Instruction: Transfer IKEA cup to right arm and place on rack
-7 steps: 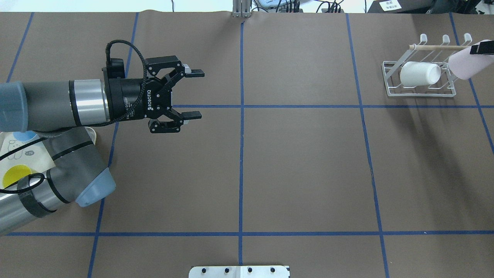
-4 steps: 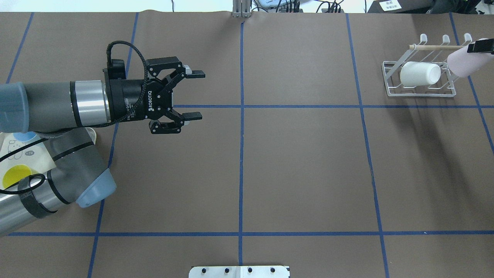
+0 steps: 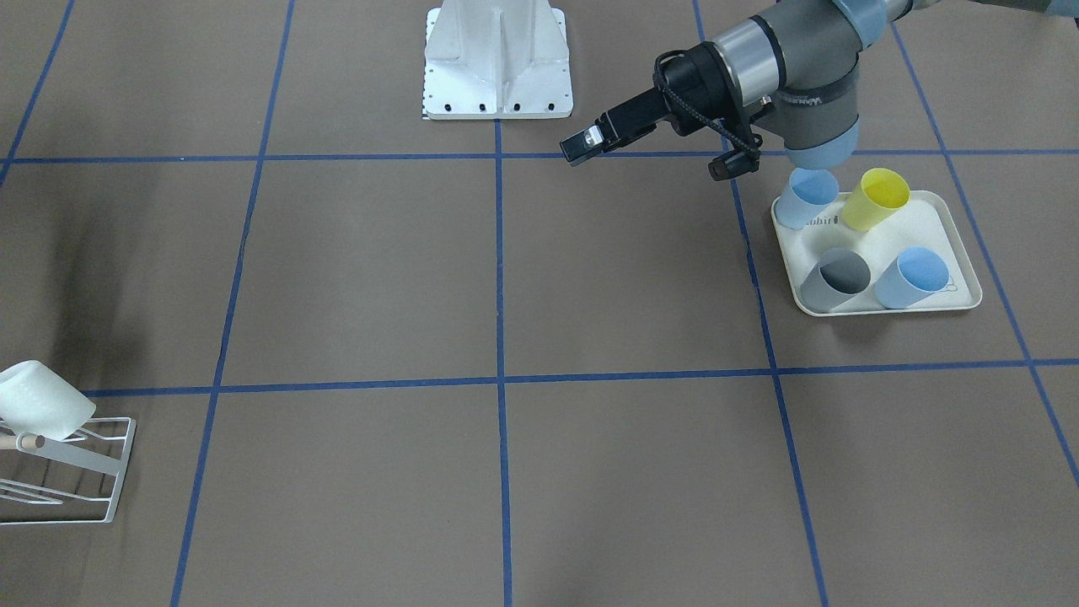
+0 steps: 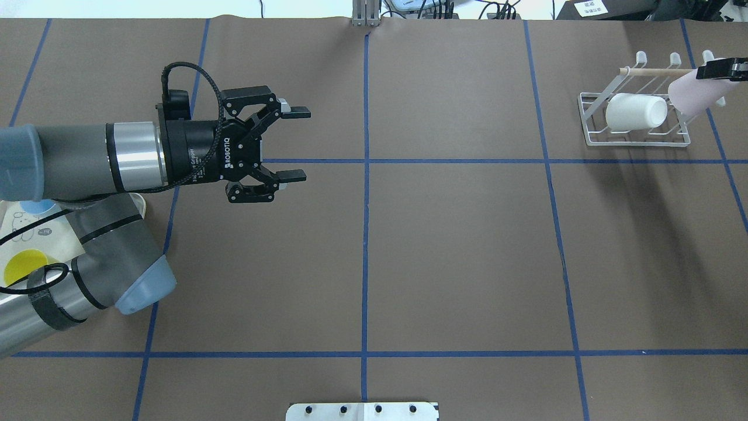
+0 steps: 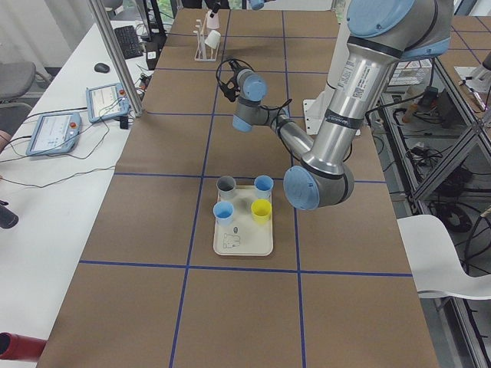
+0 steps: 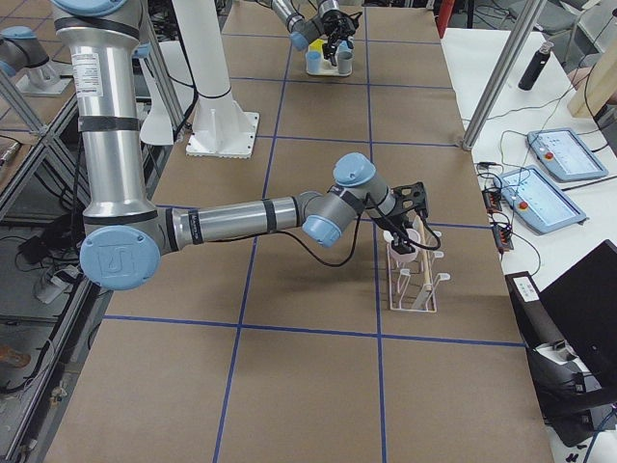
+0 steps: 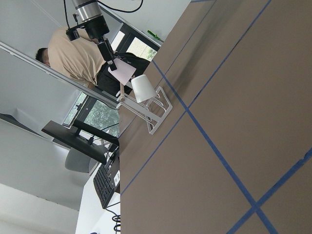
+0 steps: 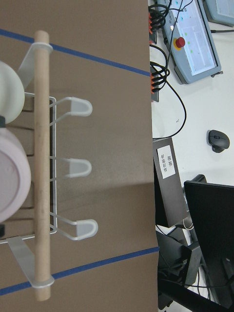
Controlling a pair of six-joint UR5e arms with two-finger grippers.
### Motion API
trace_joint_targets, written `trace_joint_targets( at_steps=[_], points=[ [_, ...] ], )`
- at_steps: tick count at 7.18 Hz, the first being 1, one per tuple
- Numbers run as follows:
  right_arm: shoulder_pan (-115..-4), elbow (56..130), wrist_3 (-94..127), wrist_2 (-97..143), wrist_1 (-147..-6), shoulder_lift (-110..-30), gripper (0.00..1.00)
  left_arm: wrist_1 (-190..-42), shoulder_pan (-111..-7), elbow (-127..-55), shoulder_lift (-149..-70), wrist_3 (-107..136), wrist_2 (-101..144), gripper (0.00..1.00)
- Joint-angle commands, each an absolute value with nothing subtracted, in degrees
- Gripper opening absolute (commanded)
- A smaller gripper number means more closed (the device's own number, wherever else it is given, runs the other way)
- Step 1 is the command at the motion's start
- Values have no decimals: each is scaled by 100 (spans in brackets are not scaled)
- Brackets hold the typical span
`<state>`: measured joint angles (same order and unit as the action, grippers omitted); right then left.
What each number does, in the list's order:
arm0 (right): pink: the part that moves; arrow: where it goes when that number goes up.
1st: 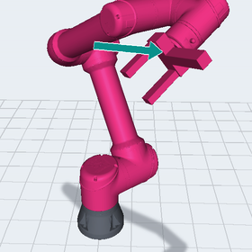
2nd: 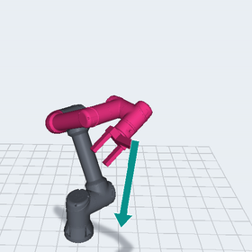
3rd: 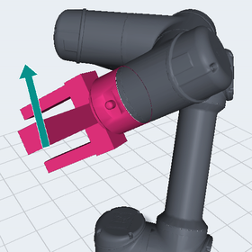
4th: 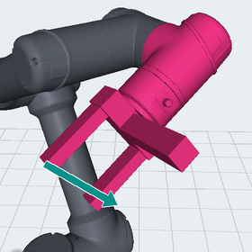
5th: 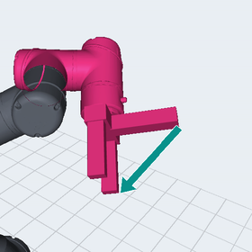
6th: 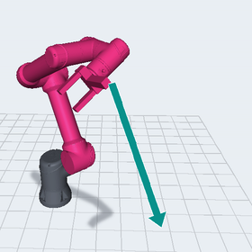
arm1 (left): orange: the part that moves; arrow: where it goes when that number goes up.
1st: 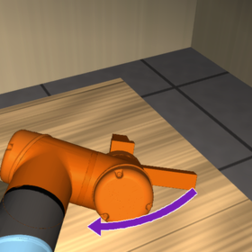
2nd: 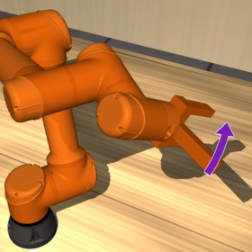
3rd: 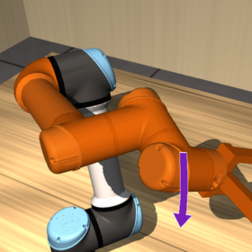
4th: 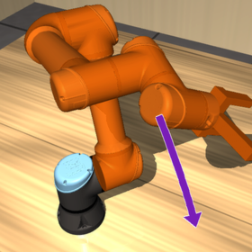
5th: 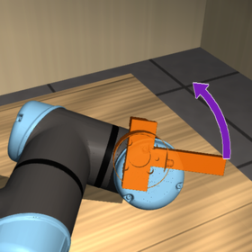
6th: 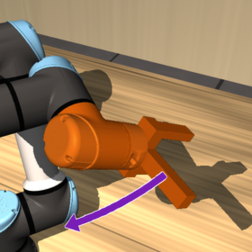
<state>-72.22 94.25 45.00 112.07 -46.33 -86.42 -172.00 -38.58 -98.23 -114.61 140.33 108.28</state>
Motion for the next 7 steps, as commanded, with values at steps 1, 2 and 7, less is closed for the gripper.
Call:
trace_joint_targets(
  at_steps=[1, 2, 7],
  points=[
    [-7164, 9334, 4500, 11180, -4614, -8631, 0, -17200, -3858, -9826, -11461, 14027, 10828, 100],
    [-7059, 9325, 4500, 11067, -4614, -8631, 0, -17200, -3858, -9826, -11461, 14027, 10828, 100],
    [-6856, 9202, 4500, 10863, -4588, -8596, 100, -17200, -3858, -9826, -11452, 14027, 10837, 100]
  ],
)
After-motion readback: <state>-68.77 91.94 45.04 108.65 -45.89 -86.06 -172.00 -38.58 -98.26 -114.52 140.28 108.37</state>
